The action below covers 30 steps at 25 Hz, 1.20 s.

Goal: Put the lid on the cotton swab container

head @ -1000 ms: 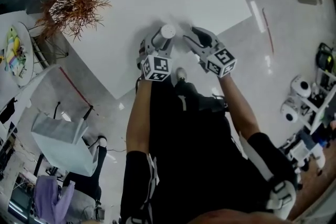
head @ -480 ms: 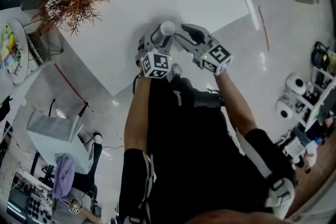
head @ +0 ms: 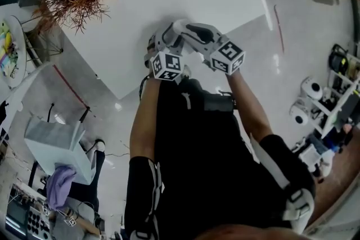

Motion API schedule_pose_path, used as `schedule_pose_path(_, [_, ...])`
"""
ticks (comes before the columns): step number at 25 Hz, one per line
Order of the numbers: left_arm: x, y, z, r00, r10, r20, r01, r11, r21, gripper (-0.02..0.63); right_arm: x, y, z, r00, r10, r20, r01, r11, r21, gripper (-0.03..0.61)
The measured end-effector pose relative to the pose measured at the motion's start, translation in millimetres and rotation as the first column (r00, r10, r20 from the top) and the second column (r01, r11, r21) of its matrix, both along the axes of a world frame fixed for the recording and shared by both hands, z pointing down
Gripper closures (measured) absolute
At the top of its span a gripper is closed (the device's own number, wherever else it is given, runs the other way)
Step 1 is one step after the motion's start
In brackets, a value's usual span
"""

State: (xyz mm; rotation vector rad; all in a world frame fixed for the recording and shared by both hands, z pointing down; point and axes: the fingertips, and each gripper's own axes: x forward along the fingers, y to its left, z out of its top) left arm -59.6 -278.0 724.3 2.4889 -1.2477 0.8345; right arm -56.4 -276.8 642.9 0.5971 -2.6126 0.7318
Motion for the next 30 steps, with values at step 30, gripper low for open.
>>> schedule_pose_path(30, [1.5,3.1,0.5,0.999,0.041,-0.028,-0.042,0.999,-0.031,0.383,-16.5,4.0,14.9,0.951,-0.076,-0.301,0.101,0.992,0.07,0.506])
